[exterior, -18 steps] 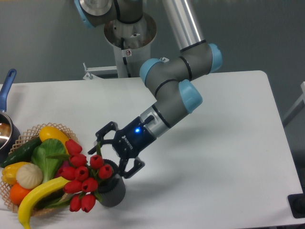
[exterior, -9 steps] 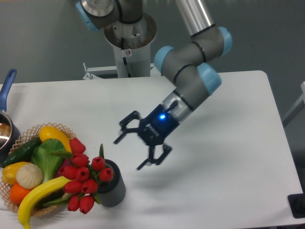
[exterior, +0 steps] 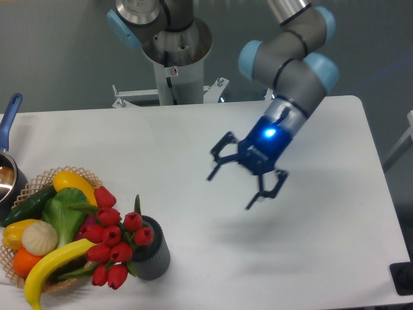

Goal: Insert the flowers into the vase

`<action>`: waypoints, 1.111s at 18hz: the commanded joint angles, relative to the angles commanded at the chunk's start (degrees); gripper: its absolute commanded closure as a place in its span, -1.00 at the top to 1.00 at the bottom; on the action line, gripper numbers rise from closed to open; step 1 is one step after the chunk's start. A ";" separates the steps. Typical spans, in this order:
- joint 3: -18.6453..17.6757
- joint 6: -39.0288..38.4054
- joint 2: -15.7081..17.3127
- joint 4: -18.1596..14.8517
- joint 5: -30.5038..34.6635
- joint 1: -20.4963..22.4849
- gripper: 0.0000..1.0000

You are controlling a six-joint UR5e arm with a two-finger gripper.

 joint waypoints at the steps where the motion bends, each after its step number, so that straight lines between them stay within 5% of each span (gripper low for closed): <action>1: 0.09 0.00 0.00 0.00 1.57 0.62 1.00; 11: 2.20 1.05 2.02 -0.17 28.01 0.45 1.00; 17: 1.85 1.23 2.99 -0.70 47.17 -4.29 1.00; 20: 1.32 2.02 2.90 -1.23 50.54 -5.35 1.00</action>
